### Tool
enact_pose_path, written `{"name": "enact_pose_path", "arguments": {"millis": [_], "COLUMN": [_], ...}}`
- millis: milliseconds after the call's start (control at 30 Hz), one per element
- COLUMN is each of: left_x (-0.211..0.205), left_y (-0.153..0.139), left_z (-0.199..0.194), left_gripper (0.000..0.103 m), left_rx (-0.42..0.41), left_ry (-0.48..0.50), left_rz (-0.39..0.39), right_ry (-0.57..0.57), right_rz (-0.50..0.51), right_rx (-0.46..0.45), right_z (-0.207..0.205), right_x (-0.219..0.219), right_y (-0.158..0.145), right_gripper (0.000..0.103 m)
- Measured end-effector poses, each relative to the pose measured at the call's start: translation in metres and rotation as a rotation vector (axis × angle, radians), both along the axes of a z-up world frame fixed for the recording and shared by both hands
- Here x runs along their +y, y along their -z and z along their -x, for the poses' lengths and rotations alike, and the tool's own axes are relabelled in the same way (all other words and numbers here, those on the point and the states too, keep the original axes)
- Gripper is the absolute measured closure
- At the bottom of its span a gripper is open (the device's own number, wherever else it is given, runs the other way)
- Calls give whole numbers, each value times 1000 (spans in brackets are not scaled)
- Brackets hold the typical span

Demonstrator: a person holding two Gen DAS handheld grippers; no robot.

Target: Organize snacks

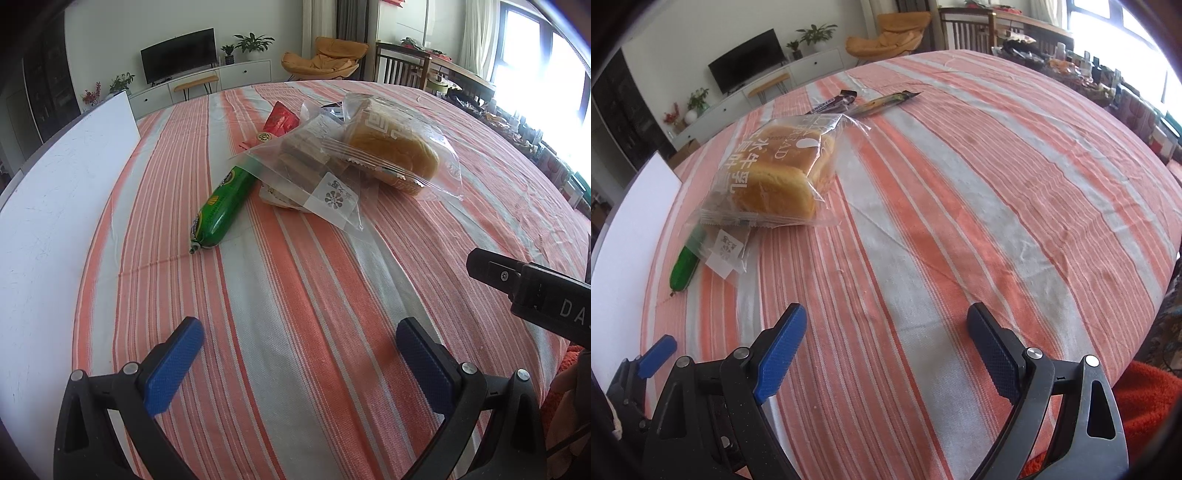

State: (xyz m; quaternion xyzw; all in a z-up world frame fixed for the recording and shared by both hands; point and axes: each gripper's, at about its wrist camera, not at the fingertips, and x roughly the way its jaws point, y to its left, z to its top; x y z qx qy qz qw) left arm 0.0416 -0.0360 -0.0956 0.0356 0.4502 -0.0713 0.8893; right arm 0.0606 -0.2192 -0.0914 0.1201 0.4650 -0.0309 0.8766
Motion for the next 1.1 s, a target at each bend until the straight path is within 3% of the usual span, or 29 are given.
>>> {"name": "enact_pose_path", "arguments": {"millis": [167, 267, 400, 500, 600, 667, 733, 800, 867, 900, 967, 1000, 1100], "left_x": [0, 3, 26, 38, 42, 43, 43, 46, 52, 54, 52, 51, 50], "left_y": [0, -3, -21, -37, -43, -39, -29, -18, -13, -13, -14, -14, -14], "left_z": [0, -2, 1, -11, -41, -65, -86, -104, -118, -122, -124, -123, -103], "left_gripper": [0, 0, 0, 0, 3, 10, 24, 29, 32, 39, 69, 79, 80], "left_rx": [4, 53, 79, 54, 72, 105, 140, 162, 156, 144, 117, 112, 111], "left_ry": [4, 44, 23, -36, -119, -153, -150, -149, -142, -142, -105, -95, -104], "left_rz": [3, 13, 180, 263, 201, 102, 13, -46, -19, -1, 12, 5, 21], "right_ry": [9, 66, 123, 127, 120, 121, 124, 127, 127, 127, 126, 125, 126], "right_rz": [-6, -101, -244, -246, -223, -229, -248, -262, -264, -263, -261, -260, -262], "right_rx": [-5, -38, -84, -89, -83, -84, -90, -94, -95, -94, -95, -94, -95], "right_z": [0, 6, 11, 11, 8, 8, 9, 10, 11, 11, 11, 11, 10], "right_x": [-1, -16, -37, -37, -33, -33, -35, -37, -37, -37, -38, -38, -38], "right_y": [0, -1, -1, -2, -2, -2, -2, -2, -2, -2, -2, -1, -1], "right_gripper": [12, 13, 13, 13, 13, 13, 13, 13, 13, 13, 13, 13, 13]}}
